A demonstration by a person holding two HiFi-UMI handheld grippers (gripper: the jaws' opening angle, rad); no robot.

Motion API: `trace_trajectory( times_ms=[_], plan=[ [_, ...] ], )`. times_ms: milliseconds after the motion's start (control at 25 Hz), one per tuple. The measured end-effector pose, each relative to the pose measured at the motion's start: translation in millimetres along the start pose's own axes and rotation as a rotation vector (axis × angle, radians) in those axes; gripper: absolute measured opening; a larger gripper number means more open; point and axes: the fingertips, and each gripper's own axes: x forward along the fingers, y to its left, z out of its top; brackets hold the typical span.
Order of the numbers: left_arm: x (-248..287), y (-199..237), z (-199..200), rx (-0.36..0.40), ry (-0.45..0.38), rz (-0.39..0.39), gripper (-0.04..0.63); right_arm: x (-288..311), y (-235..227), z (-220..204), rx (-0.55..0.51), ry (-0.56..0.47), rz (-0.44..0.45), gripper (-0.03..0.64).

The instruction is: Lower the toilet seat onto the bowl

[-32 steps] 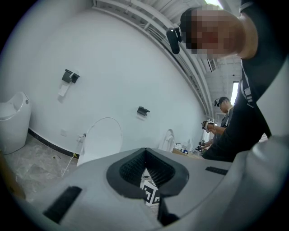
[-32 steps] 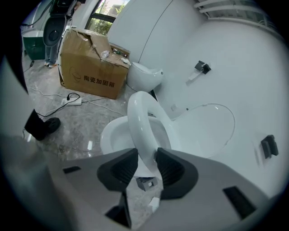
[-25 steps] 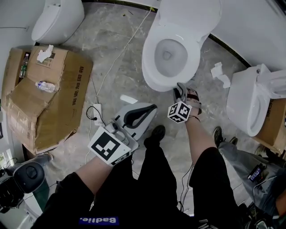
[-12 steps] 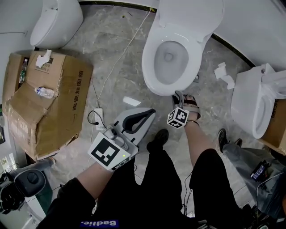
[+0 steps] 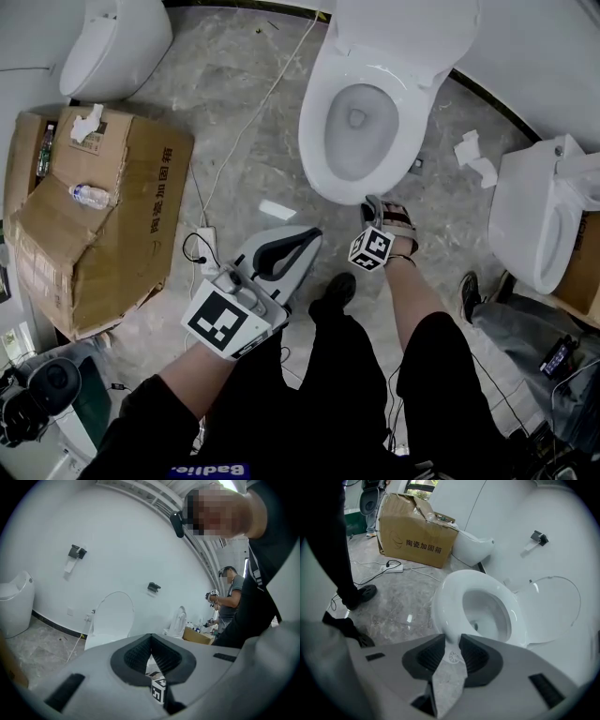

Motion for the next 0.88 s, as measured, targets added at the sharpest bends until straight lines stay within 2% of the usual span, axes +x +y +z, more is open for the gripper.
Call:
trace_trajectory(
  times_ms=[240, 440, 600, 880],
  plan=[
    [-2, -2, -2, -0.045, 0.016, 0.007, 0.015, 8, 4, -3, 0.003, 0.02, 0.013, 0.115],
    [-9, -2, 10, 0.012, -0.007, 0.004, 0.015, -3, -2, 8, 0.03, 0.012, 0.008, 0.109],
    [-16, -15, 35, 0.022, -0.022, -0.001, 0.015, -37, -13, 24, 0.127, -0.015, -0.022, 0.106],
    [-39, -48, 101, 0.062, -0.054, -0.032, 0.015, -130, -39, 43, 0.358, -0.047, -0.063, 0.1]
  ],
)
